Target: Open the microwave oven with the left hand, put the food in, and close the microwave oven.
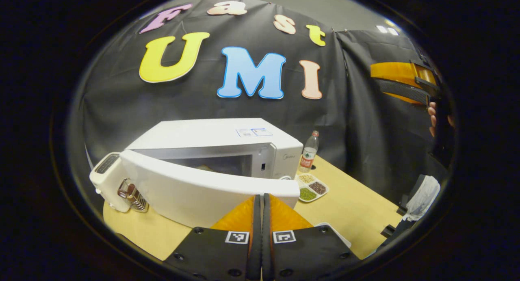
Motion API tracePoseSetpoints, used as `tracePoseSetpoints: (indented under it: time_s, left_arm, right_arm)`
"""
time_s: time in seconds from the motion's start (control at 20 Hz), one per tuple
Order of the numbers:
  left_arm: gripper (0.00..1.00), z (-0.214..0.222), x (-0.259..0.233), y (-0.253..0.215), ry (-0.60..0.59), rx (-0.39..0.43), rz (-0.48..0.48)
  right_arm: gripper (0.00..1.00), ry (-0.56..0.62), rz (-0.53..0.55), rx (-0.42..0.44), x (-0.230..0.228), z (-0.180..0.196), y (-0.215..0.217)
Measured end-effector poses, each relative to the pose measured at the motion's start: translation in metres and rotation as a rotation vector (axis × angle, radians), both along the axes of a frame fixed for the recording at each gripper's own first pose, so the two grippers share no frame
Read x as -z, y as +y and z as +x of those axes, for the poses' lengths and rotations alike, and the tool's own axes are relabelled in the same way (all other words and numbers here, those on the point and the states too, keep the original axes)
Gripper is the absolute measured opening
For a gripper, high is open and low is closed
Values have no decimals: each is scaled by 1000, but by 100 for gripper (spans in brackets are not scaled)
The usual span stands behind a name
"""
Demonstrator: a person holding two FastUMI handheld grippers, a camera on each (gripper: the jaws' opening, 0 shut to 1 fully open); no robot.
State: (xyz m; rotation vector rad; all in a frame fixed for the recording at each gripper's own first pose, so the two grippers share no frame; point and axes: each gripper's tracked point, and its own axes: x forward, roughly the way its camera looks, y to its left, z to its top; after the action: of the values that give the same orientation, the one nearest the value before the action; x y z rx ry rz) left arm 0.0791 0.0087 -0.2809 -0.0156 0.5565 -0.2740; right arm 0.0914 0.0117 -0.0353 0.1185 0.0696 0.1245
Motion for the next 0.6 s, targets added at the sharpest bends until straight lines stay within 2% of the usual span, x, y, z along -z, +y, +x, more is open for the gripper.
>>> tracePoseSetpoints:
  time_s: [0.35,0.6]
  left_arm:
    - [7,56,21,-14,-9,-27,-32]
    - [7,93,30,-15,-21,-94,-30]
  right_arm:
    - [97,10,-29,44,4,8,-17]
    - [97,23,-48,47,12,14,-28]
